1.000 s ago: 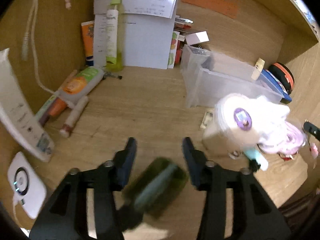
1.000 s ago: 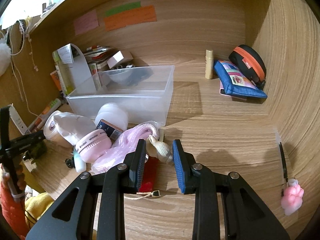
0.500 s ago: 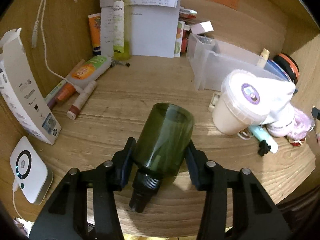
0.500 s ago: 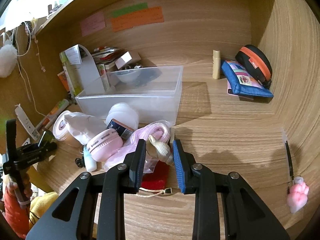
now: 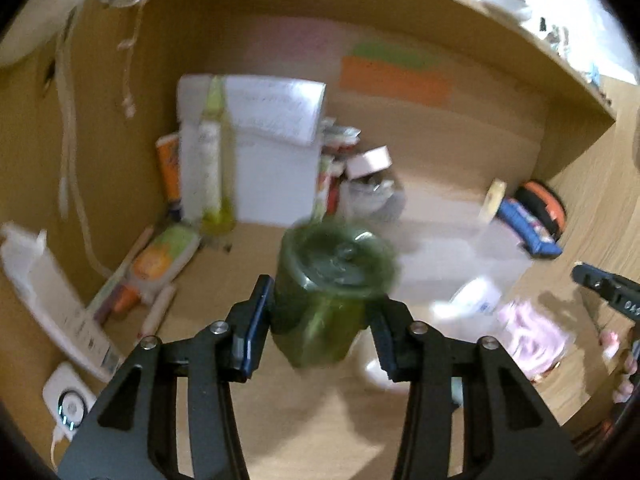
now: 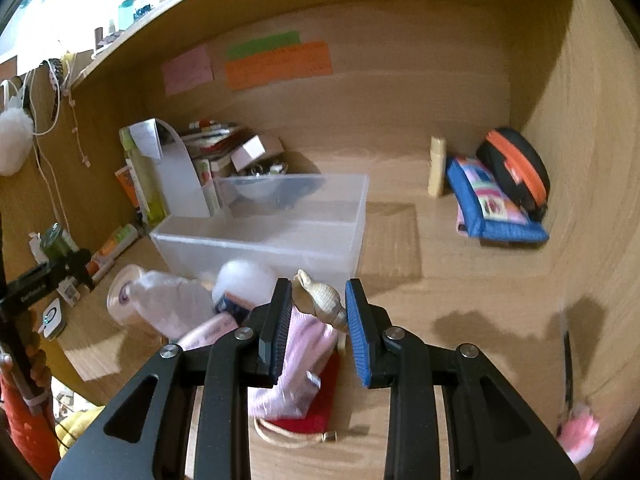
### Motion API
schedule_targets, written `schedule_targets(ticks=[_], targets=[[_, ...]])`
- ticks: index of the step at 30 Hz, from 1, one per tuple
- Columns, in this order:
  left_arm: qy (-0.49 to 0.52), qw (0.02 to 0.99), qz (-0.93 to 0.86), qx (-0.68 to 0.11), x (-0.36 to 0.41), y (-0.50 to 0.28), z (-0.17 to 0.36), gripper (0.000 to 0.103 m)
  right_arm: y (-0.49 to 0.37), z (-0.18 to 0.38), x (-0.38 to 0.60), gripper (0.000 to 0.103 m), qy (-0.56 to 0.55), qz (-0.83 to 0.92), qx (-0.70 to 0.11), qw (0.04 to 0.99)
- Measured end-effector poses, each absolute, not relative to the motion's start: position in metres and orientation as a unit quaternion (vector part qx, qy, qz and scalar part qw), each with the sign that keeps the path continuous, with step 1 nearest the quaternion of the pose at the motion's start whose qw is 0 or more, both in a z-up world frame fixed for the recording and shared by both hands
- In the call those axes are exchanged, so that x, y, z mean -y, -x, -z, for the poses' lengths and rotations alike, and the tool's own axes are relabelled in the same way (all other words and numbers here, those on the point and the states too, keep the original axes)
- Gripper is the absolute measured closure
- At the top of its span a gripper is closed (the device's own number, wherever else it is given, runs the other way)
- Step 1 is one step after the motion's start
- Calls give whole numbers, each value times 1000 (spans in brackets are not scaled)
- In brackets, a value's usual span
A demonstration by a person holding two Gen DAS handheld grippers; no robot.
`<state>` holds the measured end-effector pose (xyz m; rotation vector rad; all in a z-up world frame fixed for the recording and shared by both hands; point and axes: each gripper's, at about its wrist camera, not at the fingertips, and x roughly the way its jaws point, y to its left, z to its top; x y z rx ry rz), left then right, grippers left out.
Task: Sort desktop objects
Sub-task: 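Lift the green bottle with the left gripper while the right gripper carries the seashell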
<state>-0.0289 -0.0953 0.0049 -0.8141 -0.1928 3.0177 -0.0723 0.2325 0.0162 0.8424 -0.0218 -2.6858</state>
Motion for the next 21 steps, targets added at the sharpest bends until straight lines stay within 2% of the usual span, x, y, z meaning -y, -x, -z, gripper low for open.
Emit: schedule_targets(ticks=[9, 21], targets=[[240, 45, -970, 20, 64, 78, -36, 61, 104, -42, -213, 78, -271, 947, -12, 172], [301, -55, -949, 72, 162, 47, 1, 58, 135, -22, -197, 78, -306, 930, -3, 202]])
